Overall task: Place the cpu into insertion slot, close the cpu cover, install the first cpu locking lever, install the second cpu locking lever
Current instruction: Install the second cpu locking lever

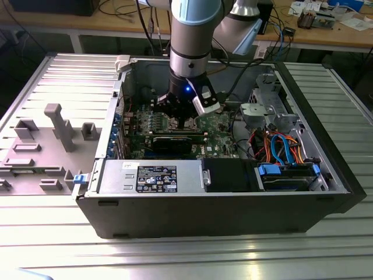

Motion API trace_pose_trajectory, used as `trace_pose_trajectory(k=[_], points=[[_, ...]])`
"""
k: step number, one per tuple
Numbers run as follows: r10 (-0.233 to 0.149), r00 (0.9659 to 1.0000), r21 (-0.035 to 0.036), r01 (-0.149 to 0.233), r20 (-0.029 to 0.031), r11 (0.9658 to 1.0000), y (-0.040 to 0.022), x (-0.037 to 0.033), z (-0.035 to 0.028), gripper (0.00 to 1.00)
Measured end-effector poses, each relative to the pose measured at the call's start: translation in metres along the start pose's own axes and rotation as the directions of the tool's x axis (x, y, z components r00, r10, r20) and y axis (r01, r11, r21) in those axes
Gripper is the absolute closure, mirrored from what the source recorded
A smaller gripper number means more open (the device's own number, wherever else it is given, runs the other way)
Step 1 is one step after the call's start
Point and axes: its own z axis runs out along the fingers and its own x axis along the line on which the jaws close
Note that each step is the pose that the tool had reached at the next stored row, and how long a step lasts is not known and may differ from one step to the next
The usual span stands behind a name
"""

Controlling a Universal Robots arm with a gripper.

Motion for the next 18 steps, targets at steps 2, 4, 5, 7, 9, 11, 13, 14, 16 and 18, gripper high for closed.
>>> trace_pose_trajectory(k=[2, 4, 5, 7, 9, 11, 13, 14, 16, 18], points=[[-0.002, 1.0, -0.0053, 0.002, -0.0008, 1.0, -0.0015, 0.0, -0.0001, 0.89], [-0.008, 1.0, -0.0072, 0.008, -0.0015, 0.9999, -0.0021, 0.0002, 0.0003, 0.89], [-0.018, 0.9998, -0.0092, 0.018, -0.0027, 0.9998, -0.0021, 0.0004, 0.0008, 0.89], [-0.032, 0.9995, -0.0093, 0.032, -0.007, 0.9994, -0.0022, 0.0004, 0.0019, 0.89], [-0.049, 0.9988, -0.0103, 0.048, -0.011, 0.9988, -0.0023, 0.0005, 0.0028, 0.89], [-0.052, 0.9986, -0.0156, 0.052, -0.0126, 0.9985, -0.0023, 0.002, 0.0036, 0.89], [-0.052, 0.9986, -0.0181, 0.052, -0.0123, 0.9985, -0.0023, 0.0039, 0.0045, 0.89], [-0.052, 0.9986, -0.0192, 0.052, -0.0125, 0.9985, -0.0027, 0.0045, 0.0048, 0.89], [-0.052, 0.9986, -0.0232, 0.052, -0.0121, 0.9984, -0.0051, 0.0057, 0.0052, 0.89], [-0.052, 0.9986, -0.0275, 0.052, -0.0118, 0.9983, -0.0094, 0.0077, 0.0052, 0.89]])
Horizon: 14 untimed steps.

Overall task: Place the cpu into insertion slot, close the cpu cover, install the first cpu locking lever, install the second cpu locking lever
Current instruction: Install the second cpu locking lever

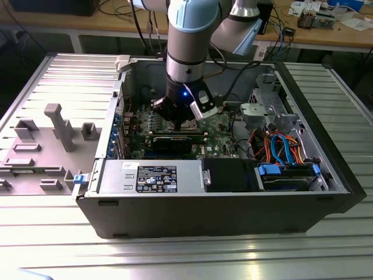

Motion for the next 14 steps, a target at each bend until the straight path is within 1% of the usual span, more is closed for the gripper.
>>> trace_pose_trajectory(k=[3, 5, 6, 7, 8, 9, 10, 12, 14], points=[[0.0, 1.0, -0.0085, 0.0, 0.0007, 1.0, -0.0014, 0.0025, 0.0001, 0.89], [-0.002, 1.0, -0.0172, 0.002, 0.0012, 0.9998, -0.0012, 0.0055, 0.0007, 0.89], [-0.003, 1.0, -0.0225, 0.003, 0.0015, 0.9997, -0.0011, 0.0069, 0.0011, 0.89], [-0.004, 1.0, -0.0293, 0.005, 0.0018, 0.9996, -0.0011, 0.0085, 0.0017, 0.89], [-0.006, 1.0, -0.0338, 0.006, 0.0021, 0.9994, -0.001, 0.0095, 0.0022, 0.89], [-0.006, 1.0, -0.0368, 0.006, 0.0023, 0.9993, -0.001, 0.0102, 0.0025, 0.89], [-0.008, 1.0, -0.0436, 0.008, 0.0027, 0.999, -0.0013, 0.0112, 0.0039, 0.89], [-0.009, 1.0, -0.0475, 0.009, 0.0031, 0.9988, -0.002, 0.0118, 0.0059, 0.89], [-0.011, 0.9999, -0.054, 0.011, 0.0034, 0.9985, -0.0032, 0.0129, 0.0072, 0.89]])
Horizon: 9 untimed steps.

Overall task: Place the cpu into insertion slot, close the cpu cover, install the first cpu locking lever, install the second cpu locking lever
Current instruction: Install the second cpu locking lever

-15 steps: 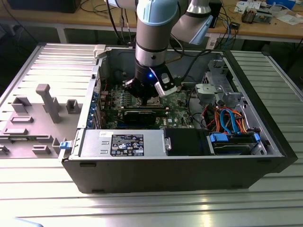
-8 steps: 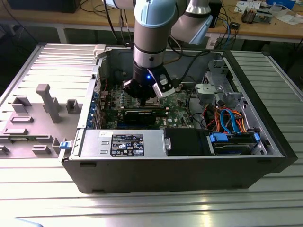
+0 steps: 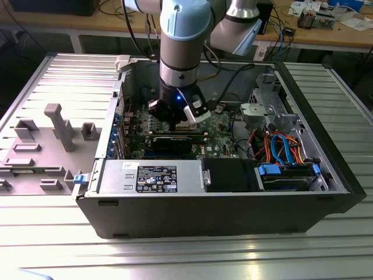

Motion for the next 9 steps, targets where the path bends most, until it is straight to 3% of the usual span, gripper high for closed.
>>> trace_pose_trajectory(k=[2, 4, 5, 9], points=[[-0.002, 1.0, -0.0082, 0.002, 0.0005, 1.0, -0.0008, 0.001, 0.0009, 0.89], [-0.006, 1.0, -0.0257, 0.006, 0.0016, 0.9997, -0.0018, 0.0037, 0.0021, 0.89], [-0.007, 1.0, -0.03, 0.007, 0.0017, 0.9995, -0.0023, 0.0045, 0.0029, 0.89], [-0.008, 1.0, -0.0312, 0.008, -0.0002, 0.9995, -0.0049, 0.0051, 0.0073, 0.89]])
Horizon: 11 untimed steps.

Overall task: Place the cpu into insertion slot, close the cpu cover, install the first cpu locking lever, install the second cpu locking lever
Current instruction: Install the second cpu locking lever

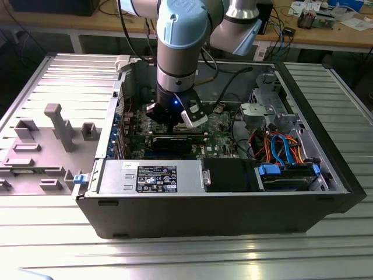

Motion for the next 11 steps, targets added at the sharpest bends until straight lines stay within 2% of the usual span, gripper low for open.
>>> trace_pose_trajectory(k=[4, 7, 11], points=[[-0.007, 1.0, -0.0012, 0.007, -0.0013, 1.0, -0.0018, 0.001, 0.0011, 0.89], [-0.013, 0.9999, -0.0066, 0.013, -0.0017, 0.9999, -0.0018, 0.0024, 0.0013, 0.89], [-0.022, 0.9998, -0.0229, 0.022, -0.0016, 0.9995, -0.0021, 0.0038, 0.0036, 0.89]])
